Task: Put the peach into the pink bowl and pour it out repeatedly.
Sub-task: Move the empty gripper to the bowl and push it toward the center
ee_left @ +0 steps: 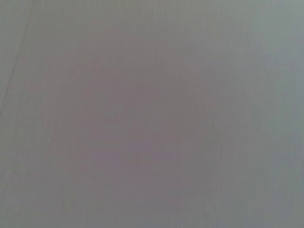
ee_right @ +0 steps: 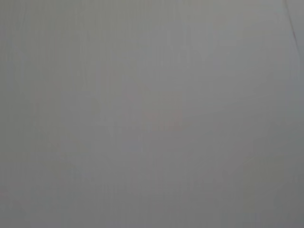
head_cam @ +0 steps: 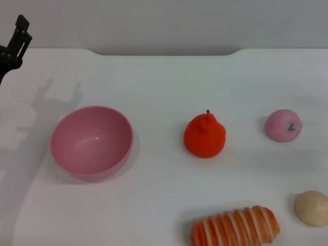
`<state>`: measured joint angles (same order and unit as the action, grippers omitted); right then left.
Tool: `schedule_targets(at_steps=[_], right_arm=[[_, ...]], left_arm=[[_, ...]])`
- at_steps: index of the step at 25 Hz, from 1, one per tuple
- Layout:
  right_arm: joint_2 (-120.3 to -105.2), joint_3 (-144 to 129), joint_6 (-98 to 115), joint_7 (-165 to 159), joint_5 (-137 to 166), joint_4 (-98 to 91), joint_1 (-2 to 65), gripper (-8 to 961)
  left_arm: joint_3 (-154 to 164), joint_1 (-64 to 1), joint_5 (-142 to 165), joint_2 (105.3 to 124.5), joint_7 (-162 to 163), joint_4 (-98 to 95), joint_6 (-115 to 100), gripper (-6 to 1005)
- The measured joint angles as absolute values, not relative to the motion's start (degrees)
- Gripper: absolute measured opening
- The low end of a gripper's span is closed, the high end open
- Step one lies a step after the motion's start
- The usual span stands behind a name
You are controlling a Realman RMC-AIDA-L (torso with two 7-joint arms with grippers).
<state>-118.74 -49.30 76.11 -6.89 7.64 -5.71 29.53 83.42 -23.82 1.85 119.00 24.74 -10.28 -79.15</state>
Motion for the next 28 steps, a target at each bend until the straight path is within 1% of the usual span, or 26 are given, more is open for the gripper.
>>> schedule_targets(at_steps=[28], right_arm=[[-118.90, -49.44, 76.12, -7.87, 7.65, -5.34, 29.18, 434]], left_arm=[[84.25, -24.06, 2.29, 118.96, 26.20, -10.30, -79.21, 781]])
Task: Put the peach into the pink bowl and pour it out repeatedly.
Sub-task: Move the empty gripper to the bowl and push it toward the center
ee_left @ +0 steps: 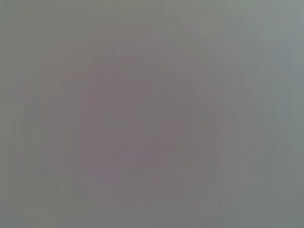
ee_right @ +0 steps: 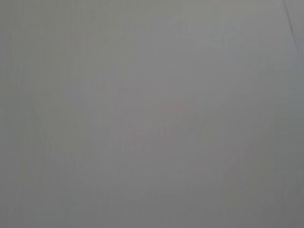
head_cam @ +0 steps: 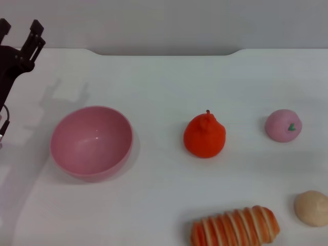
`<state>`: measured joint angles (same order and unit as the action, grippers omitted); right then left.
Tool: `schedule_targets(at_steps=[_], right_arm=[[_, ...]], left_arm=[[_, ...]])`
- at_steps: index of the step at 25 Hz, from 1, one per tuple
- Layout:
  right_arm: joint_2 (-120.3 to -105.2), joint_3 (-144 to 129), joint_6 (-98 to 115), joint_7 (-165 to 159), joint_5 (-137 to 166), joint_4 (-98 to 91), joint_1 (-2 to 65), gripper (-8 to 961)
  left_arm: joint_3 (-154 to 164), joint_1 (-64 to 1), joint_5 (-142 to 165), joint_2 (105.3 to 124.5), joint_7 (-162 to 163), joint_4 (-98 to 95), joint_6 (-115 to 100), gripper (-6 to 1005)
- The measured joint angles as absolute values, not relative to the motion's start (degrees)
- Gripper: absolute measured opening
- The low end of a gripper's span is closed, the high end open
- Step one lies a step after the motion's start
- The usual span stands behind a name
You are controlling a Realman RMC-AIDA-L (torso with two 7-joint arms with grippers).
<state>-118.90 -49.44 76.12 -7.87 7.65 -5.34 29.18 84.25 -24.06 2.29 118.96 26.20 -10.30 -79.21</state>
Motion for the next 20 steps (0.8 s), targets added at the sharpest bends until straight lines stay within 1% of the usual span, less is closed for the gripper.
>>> schedule_targets(at_steps=[1, 5, 9, 20], right_arm=[[-118.90, -49.41, 76.12, -8.16, 7.65, -5.33, 29.18, 435], [-118.92, -49.39, 76.02, -10.57, 7.65, -5.17, 29.22, 435], [-118.92, -49.39, 75.34, -11.51, 7.64, -5.15, 29.23, 435], [-118.88, -49.74, 72.96, -11.60, 7.73, -5.40, 29.52, 434]], left_arm=[[86.29, -24.54, 2.47, 118.53, 27.59, -10.29, -76.84, 780], [86.38, -24.86, 2.47, 118.39, 28.80, -10.29, -75.61, 780], [86.05, -25.85, 2.47, 117.83, 31.51, -11.64, -73.28, 779], [83.35, -26.42, 2.11, 117.41, 35.03, -17.32, -66.81, 777]])
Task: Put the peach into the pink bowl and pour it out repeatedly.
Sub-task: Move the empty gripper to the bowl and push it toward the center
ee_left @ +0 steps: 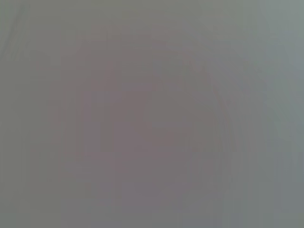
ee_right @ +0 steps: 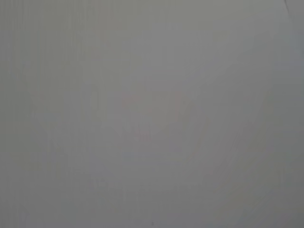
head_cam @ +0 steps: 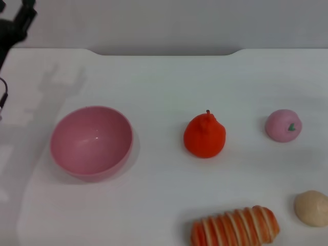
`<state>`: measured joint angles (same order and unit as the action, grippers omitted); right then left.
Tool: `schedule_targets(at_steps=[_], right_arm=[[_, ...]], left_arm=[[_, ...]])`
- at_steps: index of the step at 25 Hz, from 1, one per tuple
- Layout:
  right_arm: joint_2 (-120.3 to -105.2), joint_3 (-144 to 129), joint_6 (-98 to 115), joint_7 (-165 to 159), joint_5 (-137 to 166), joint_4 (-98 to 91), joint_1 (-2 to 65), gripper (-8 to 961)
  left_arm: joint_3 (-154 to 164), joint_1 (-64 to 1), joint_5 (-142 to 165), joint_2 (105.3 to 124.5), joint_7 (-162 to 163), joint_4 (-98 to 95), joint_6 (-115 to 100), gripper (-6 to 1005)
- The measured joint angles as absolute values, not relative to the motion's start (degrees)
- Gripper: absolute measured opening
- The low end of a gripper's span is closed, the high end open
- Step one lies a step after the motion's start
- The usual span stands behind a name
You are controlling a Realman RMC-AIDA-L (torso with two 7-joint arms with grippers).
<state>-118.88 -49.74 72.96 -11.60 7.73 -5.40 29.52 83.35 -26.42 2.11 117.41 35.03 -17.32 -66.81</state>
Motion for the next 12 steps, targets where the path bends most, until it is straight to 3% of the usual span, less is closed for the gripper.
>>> schedule_targets(at_steps=[2, 4, 9, 10, 12], right_arm=[[-118.85, -49.78, 72.70, -11.60, 7.94, -5.44, 29.57, 434], [-118.81, -49.82, 72.13, -11.58, 8.05, -5.48, 29.65, 434], [-118.61, -49.62, 70.86, -11.25, 8.09, -5.67, 29.87, 434], [-118.60, -49.55, 70.78, -11.19, 8.06, -5.69, 29.92, 434], [-118.55, -49.32, 70.62, -11.20, 7.78, -5.78, 29.93, 435]], left_arm=[[82.93, -26.43, 2.22, 117.20, 36.22, -18.60, -65.70, 777], [83.20, -26.54, 2.87, 115.44, 42.09, -23.03, -61.96, 776], [83.39, -28.09, 13.90, 110.25, 62.93, -28.92, -58.89, 775], [82.87, -28.71, 20.73, 107.89, 71.50, -31.37, -59.94, 775], [82.10, -28.96, 26.32, 106.27, 77.72, -33.61, -61.30, 775]])
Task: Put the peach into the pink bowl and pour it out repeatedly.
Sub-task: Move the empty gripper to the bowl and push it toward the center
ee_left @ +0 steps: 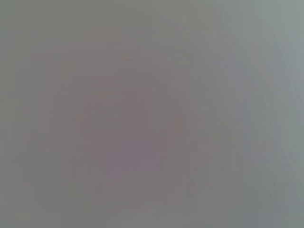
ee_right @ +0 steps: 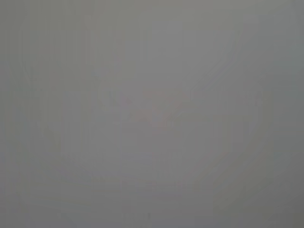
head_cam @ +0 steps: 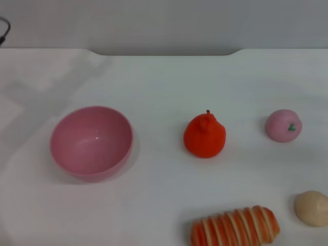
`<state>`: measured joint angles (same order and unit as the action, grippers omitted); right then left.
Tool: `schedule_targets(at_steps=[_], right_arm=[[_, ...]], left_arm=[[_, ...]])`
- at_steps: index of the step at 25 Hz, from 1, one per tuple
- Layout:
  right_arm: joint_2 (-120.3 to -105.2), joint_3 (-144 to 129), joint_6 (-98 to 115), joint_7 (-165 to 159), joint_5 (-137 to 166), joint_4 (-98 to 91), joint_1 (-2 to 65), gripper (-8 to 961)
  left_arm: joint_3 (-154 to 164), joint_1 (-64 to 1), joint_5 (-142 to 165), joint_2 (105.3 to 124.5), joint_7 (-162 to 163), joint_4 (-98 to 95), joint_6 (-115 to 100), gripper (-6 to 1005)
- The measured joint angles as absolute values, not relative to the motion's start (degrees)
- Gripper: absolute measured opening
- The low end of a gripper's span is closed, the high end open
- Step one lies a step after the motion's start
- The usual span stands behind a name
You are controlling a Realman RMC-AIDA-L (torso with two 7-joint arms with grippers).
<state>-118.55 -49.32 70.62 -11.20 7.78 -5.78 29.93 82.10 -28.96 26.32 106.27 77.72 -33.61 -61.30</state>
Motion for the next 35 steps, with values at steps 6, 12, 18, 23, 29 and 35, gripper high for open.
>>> schedule_targets(at_steps=[6, 12, 18, 23, 29, 35], right_arm=[[-118.55, -49.14, 67.68, -11.55, 6.98, -7.20, 29.87, 435], [-118.63, -49.24, 66.87, -11.58, 6.92, -7.20, 30.62, 435], [-118.75, -49.67, 66.46, -11.60, 6.89, -6.95, 31.13, 434], [-118.90, -49.75, 66.42, -11.60, 7.15, -6.58, 31.36, 435], [-118.93, -49.87, 66.41, -11.60, 7.27, -6.42, 31.37, 434], [-118.92, -49.92, 66.42, -11.60, 7.34, -6.41, 31.03, 434]], left_arm=[[69.05, -29.78, 60.51, 102.63, 106.98, -44.32, -77.79, 774], [59.50, -29.89, 91.55, 102.00, 128.17, -57.50, -86.47, 773], [58.34, -29.79, 115.18, 103.60, 139.76, -70.70, -92.90, 771], [58.18, -30.25, 132.25, 108.66, 143.88, -79.35, -95.23, 771], [58.08, -31.60, 145.65, 113.43, 145.00, -80.97, -93.21, 769], [57.95, -32.23, 149.88, 115.75, 145.34, -80.60, -91.79, 768]])
